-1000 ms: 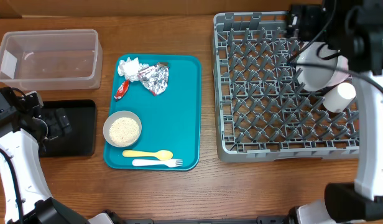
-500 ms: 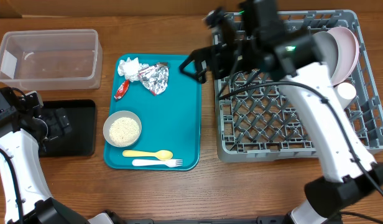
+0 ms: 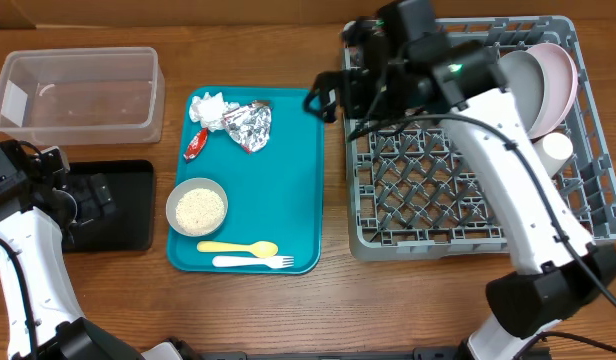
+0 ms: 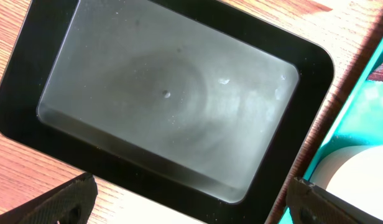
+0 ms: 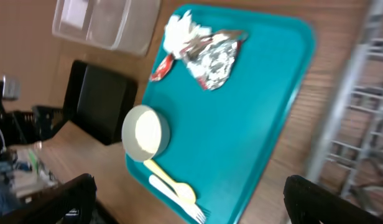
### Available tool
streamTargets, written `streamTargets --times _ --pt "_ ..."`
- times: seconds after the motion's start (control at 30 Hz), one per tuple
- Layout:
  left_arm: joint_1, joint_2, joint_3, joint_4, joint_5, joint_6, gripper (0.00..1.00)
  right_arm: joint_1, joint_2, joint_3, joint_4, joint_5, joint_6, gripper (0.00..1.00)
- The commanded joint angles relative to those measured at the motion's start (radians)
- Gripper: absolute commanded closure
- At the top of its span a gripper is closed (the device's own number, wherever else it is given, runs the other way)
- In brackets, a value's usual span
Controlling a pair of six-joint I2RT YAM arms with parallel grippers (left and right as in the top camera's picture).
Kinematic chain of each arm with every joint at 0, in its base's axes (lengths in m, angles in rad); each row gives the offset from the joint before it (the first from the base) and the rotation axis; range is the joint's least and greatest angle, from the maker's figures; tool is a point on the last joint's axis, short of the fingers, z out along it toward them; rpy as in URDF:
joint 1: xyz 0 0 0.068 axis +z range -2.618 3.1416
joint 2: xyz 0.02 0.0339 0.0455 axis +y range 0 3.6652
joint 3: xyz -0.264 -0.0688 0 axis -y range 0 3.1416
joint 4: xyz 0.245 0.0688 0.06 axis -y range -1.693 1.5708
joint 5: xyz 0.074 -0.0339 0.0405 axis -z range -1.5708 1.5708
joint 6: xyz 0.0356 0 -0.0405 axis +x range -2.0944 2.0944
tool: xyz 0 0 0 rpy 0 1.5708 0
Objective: Sort waste into correct bins and load items into the dishwasher rack
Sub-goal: 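Return the right gripper to the tray and grasp the yellow spoon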
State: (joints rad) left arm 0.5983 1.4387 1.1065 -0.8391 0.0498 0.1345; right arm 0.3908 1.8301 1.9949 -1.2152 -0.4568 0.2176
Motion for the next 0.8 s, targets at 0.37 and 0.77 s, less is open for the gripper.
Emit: streamTargets --times 0.37,0.77 --pt "0.009 0.003 0.022 0.002 0.014 0.016 0.00 0.303 -0.021 -0.371 0.035 0.035 -0.174 0.38" --pt "0.009 0.003 0.022 0.002 0.014 0.016 0.00 0.695 -0.019 -0.723 0.616 0.303 -0.371 0.47"
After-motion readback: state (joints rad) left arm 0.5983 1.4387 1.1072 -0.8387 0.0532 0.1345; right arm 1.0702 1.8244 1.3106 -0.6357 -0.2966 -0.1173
